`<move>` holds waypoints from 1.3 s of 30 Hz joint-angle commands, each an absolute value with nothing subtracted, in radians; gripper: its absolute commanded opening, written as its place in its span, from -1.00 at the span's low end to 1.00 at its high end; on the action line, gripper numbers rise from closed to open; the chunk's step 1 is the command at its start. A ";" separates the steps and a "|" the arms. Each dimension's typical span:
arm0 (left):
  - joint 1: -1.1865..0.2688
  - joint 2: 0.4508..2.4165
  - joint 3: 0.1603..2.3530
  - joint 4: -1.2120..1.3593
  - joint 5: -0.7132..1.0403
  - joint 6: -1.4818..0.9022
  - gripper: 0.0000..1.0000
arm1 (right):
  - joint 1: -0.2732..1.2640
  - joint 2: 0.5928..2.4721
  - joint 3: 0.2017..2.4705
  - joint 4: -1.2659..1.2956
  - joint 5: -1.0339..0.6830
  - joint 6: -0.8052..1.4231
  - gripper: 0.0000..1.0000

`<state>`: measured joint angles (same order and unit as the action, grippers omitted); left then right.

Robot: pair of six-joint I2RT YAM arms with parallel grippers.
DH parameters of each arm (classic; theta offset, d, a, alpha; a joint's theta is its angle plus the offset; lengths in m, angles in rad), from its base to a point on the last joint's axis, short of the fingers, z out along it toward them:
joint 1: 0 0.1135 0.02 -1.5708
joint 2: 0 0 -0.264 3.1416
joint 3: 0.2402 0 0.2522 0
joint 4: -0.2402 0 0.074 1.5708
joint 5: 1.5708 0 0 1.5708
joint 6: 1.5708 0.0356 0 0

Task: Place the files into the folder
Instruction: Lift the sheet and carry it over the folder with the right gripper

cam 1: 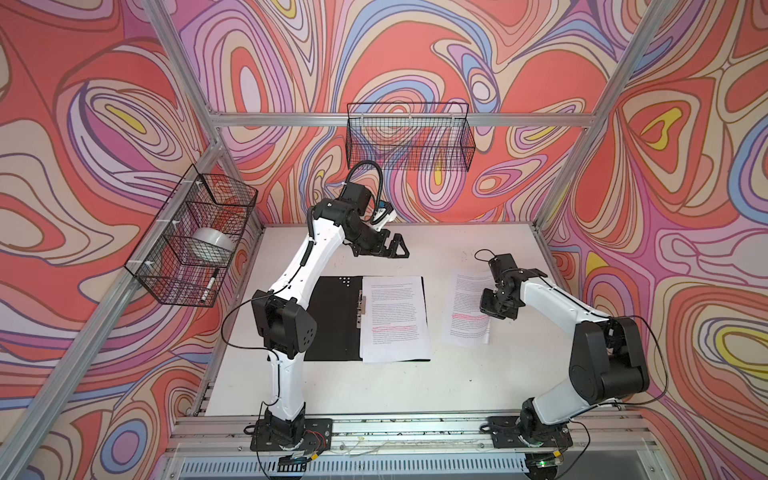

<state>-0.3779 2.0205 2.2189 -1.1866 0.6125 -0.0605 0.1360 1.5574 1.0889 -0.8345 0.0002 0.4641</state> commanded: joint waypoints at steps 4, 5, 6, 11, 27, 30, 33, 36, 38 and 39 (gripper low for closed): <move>-0.335 2.037 2.273 -1.235 0.586 -0.090 1.00 | 0.132 1.473 1.214 -0.879 -0.132 0.406 -0.85; -0.327 2.037 2.276 -1.235 0.591 -0.092 0.99 | 0.133 1.469 1.234 -0.888 -0.148 0.402 -0.84; -0.319 2.037 2.281 -1.236 0.594 -0.092 0.99 | 0.132 1.466 1.258 -0.898 -0.171 0.391 -0.84; -0.292 2.034 2.313 -1.244 0.586 -0.083 1.00 | 0.147 1.459 1.354 -0.933 -0.277 0.366 -0.84; -0.202 2.002 2.327 -1.231 0.579 -0.110 0.99 | 0.384 1.554 1.559 -0.788 -0.532 0.488 -0.83; -0.172 1.987 2.330 -1.224 0.585 -0.109 1.00 | 0.400 1.554 1.533 -0.730 -0.566 0.527 -0.82; -0.150 1.979 2.337 -1.224 0.598 -0.107 1.00 | 0.404 1.548 1.474 -0.681 -0.567 0.555 -0.82; -0.146 1.978 2.336 -1.231 0.606 -0.100 1.00 | 0.406 1.539 1.367 -0.586 -0.552 0.618 -0.81; -0.146 1.979 2.336 -1.239 0.613 -0.097 1.00 | 0.413 1.539 1.318 -0.559 -0.511 0.641 -0.81; -0.146 1.980 2.332 -1.243 0.617 -0.098 0.99 | 0.419 1.539 1.291 -0.536 -0.491 0.655 -0.81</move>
<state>-0.1429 2.0148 2.3119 -1.2079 0.5884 -0.1051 0.4038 1.5452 1.3460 -0.6289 -0.5346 0.5915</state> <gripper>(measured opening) 0.998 0.096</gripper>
